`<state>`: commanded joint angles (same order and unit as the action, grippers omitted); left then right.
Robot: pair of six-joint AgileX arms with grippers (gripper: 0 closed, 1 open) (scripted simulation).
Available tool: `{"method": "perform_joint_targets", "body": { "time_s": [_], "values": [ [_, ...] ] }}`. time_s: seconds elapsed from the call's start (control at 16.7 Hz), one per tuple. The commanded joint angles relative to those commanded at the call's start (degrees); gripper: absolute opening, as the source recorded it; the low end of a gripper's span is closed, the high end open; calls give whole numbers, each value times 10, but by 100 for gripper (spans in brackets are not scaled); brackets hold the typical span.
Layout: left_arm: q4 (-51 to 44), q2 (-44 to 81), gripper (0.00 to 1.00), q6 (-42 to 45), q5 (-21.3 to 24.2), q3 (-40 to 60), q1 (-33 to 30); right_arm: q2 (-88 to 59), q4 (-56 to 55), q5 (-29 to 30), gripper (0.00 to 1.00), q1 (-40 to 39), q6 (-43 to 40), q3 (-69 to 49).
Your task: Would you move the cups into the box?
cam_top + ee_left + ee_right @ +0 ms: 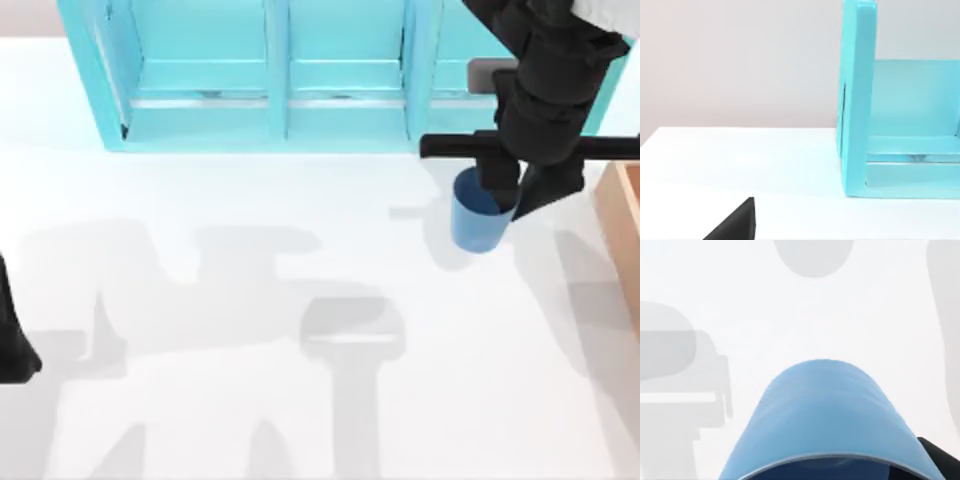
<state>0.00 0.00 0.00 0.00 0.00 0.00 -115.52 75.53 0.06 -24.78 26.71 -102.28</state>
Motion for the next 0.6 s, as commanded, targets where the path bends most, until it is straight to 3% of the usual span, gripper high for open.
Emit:
{"method": "perform_joint_targets", "body": {
  "time_s": [0.24, 0.6],
  "values": [
    [0, 0, 100, 0, 0, 0, 0, 16, 13, -7, 0, 108, -71, 10],
    [0, 0, 100, 0, 0, 0, 0, 59, 39, -8, 0, 314, -287, 43]
  ]
}}
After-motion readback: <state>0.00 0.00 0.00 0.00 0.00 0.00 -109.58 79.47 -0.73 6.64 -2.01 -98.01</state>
